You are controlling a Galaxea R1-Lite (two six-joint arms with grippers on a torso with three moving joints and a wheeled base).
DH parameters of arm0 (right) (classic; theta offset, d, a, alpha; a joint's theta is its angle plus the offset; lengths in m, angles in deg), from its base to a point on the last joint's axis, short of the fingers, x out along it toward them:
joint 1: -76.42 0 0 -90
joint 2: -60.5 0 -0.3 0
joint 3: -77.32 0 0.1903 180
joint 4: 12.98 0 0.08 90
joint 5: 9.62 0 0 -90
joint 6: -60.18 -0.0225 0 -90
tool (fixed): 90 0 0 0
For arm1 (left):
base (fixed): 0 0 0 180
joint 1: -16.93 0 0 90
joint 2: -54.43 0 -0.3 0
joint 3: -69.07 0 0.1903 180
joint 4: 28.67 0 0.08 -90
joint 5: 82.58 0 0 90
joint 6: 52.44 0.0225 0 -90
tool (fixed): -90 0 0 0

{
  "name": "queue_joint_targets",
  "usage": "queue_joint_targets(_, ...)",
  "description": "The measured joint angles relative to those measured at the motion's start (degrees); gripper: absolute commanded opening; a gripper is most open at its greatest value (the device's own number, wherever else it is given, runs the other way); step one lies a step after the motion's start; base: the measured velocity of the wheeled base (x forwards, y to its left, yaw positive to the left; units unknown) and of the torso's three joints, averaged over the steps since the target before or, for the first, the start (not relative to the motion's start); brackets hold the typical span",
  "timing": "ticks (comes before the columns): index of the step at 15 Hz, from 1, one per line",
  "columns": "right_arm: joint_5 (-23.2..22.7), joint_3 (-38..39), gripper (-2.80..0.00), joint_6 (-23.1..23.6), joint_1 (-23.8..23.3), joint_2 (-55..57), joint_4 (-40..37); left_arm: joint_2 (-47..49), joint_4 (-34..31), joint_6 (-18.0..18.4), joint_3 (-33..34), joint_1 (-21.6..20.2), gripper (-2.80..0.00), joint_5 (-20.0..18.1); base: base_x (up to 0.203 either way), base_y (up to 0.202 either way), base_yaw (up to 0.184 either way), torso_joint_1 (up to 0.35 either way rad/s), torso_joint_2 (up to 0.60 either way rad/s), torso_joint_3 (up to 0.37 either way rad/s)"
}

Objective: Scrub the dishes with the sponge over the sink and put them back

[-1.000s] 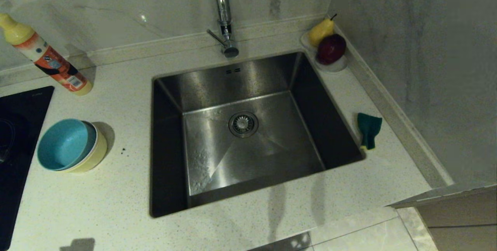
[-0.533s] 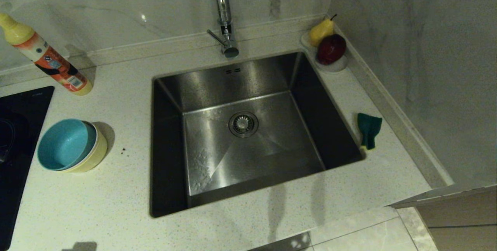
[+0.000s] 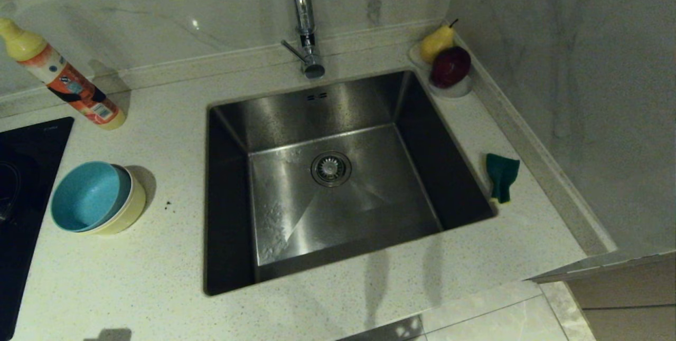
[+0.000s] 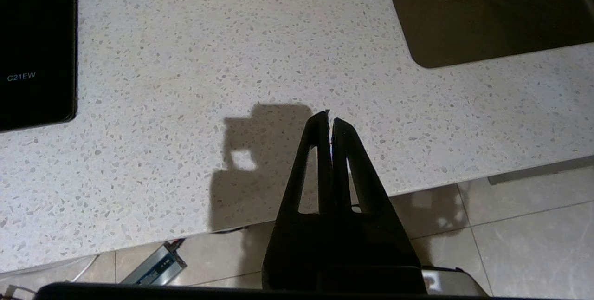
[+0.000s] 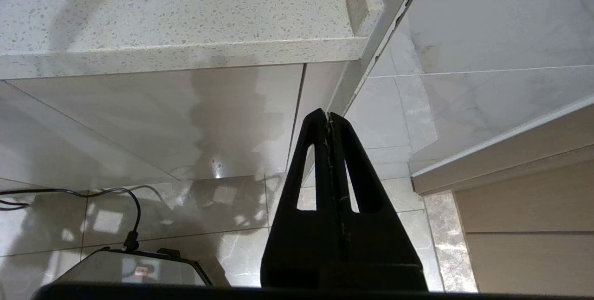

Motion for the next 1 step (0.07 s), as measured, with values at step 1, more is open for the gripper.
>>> queue_joint_targets(1, -0.02, 0.00, -2.80, 0.00, 0.00, 0.00, 0.00, 0.00, -0.02, -0.02, 0.00, 0.00, -2.80, 0.02, 0.000, 0.000, 0.000, 0.000, 0.00, 0.000)
